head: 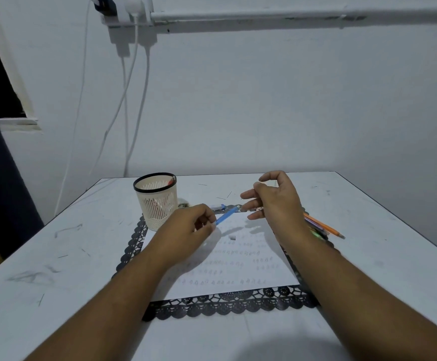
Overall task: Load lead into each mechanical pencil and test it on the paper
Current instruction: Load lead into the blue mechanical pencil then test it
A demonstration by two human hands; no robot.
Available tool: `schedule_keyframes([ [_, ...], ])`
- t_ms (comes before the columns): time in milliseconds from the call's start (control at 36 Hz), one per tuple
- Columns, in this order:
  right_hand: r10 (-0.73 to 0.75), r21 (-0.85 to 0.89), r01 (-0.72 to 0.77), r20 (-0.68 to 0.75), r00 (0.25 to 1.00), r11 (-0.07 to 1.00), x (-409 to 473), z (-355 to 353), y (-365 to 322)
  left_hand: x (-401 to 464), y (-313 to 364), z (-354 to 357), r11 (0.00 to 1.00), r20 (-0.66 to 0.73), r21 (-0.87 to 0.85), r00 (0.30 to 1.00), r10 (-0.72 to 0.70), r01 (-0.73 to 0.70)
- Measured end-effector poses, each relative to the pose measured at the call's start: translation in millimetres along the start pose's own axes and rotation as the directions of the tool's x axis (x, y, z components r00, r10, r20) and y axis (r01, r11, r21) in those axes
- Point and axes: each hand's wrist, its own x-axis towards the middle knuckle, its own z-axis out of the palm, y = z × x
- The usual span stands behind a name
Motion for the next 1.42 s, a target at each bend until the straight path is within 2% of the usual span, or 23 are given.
schedule_keyframes([
  [194, -0.056, -0.044, 0.058, 0.036, 0.998, 0.997, -3.4, 2.5, 0.6, 0.9, 1.4, 0.8, 0.994, -0.049, -0.109, 0.998, -0.03, 0.025],
  [833, -0.085, -0.084, 0.09, 0.055, 0.995, 0.992, -12.0, 7.2, 4.0, 0.8, 3.7, 1.2, 0.986, -0.066, -0.158, 0.996, -0.066, 0.055],
  [1417, -0.079, -0.007, 0.08, 0.031, 0.996, 0.997, -13.2, 9.0, 3.3, 0.8, 3.5, 1.5, 0.98, -0.067, -0.192, 0.996, -0.06, 0.046],
])
